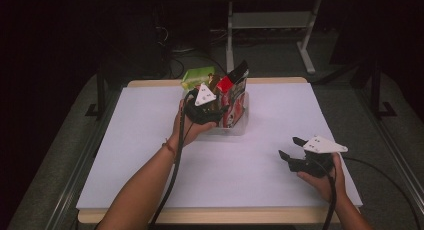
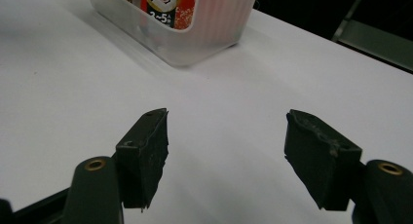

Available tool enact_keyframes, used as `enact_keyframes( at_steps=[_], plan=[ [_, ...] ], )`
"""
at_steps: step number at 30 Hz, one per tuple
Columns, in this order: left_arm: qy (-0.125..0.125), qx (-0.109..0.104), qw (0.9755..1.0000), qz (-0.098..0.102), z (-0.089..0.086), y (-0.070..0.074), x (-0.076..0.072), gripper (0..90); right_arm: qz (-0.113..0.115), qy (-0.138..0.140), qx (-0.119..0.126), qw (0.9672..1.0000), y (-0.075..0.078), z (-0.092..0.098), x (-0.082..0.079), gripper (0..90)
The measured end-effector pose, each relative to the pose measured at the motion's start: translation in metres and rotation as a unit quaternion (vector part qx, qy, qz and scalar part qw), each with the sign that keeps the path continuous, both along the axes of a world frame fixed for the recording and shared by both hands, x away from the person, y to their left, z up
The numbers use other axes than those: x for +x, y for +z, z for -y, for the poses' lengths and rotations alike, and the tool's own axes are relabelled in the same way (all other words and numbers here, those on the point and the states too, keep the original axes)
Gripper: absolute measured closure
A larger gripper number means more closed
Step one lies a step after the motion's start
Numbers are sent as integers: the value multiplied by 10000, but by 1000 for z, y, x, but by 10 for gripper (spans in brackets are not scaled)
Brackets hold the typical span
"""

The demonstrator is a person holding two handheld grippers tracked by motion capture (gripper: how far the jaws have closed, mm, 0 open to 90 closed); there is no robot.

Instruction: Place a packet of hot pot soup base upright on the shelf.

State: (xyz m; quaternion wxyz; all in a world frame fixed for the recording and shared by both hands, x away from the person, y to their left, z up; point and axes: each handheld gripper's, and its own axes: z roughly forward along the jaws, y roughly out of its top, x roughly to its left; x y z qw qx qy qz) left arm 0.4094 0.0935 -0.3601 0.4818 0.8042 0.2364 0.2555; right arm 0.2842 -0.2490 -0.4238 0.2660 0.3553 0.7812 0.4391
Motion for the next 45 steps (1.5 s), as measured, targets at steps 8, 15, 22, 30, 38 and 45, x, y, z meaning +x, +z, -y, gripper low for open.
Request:
enact_keyframes(
  at_steps=[8,15,22,30,38,45],
  plan=[
    [-133,262,9996,56,-12,-5,-14,413,-9,-7,29,10000,0,0,0,323],
    [-154,365,9992,41,-23,-5,-22,382,-45,-5,48,10000,0,0,0,327],
    [-146,484,9987,51,-36,-12,-29,337,34,-7,-43,10000,1,-2,-1,318],
    [-188,568,9982,110,-54,-18,-42,310,49,-15,-75,10000,1,-2,-2,313],
    [-307,539,9981,25,-73,-21,-51,281,69,13,-154,9999,2,-4,-2,309],
    [-286,660,9974,-31,-87,-26,-58,270,108,45,-236,9997,3,-6,-3,306]
  ],
)
